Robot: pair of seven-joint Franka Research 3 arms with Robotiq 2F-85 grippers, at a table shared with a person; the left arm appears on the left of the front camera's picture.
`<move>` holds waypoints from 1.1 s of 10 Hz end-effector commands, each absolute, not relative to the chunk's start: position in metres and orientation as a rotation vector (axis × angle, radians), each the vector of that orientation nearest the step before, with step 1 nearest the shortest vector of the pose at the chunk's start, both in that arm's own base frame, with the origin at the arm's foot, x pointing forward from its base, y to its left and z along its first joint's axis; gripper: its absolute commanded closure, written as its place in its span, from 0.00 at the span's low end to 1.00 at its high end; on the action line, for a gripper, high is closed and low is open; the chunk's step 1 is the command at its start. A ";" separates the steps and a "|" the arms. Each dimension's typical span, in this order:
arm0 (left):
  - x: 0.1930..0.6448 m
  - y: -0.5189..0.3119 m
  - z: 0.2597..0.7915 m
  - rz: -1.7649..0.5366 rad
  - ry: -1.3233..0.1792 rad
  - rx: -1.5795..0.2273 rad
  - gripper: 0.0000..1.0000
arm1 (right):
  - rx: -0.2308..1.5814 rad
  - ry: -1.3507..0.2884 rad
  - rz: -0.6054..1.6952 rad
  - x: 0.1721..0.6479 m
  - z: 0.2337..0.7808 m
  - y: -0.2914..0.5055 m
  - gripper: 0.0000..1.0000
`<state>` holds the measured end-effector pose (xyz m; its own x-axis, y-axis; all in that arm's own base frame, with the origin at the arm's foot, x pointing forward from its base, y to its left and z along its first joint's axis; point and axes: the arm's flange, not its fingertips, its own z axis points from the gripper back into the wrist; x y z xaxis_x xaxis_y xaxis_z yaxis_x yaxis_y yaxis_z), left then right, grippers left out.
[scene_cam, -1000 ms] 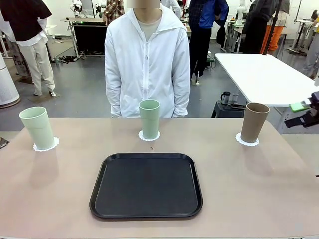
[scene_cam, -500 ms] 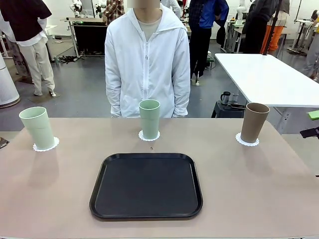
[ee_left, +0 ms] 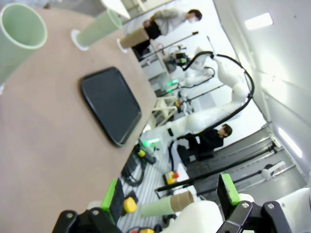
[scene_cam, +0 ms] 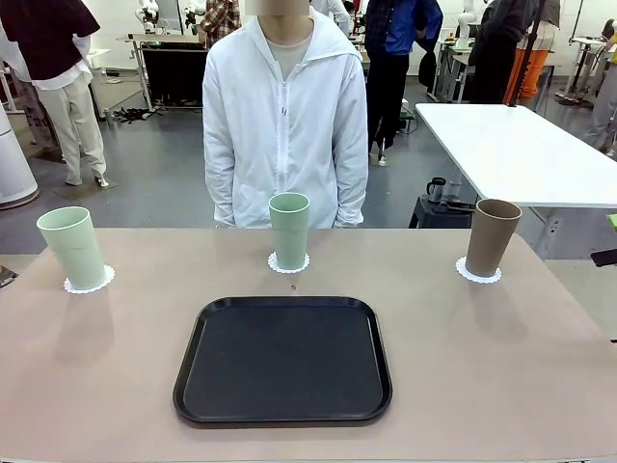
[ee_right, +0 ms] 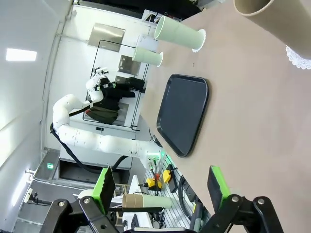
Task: Place coasters on the table and set cups on them.
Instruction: Take one Reusable plastic cup from the Flat Tray and place it on a coaster set by the human.
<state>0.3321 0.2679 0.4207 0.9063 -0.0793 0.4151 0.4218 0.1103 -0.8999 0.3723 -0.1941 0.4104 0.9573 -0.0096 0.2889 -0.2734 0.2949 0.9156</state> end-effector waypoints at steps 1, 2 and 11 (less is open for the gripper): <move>0.331 0.269 0.423 -0.376 -0.293 -1.413 0.00 | 1.246 -0.250 0.183 0.373 0.409 -0.194 0.00; 0.331 0.269 0.423 -0.376 -0.293 -1.413 0.00 | 1.246 -0.250 0.183 0.373 0.409 -0.194 0.00; 0.331 0.269 0.423 -0.376 -0.293 -1.413 0.00 | 1.246 -0.250 0.183 0.373 0.409 -0.194 0.00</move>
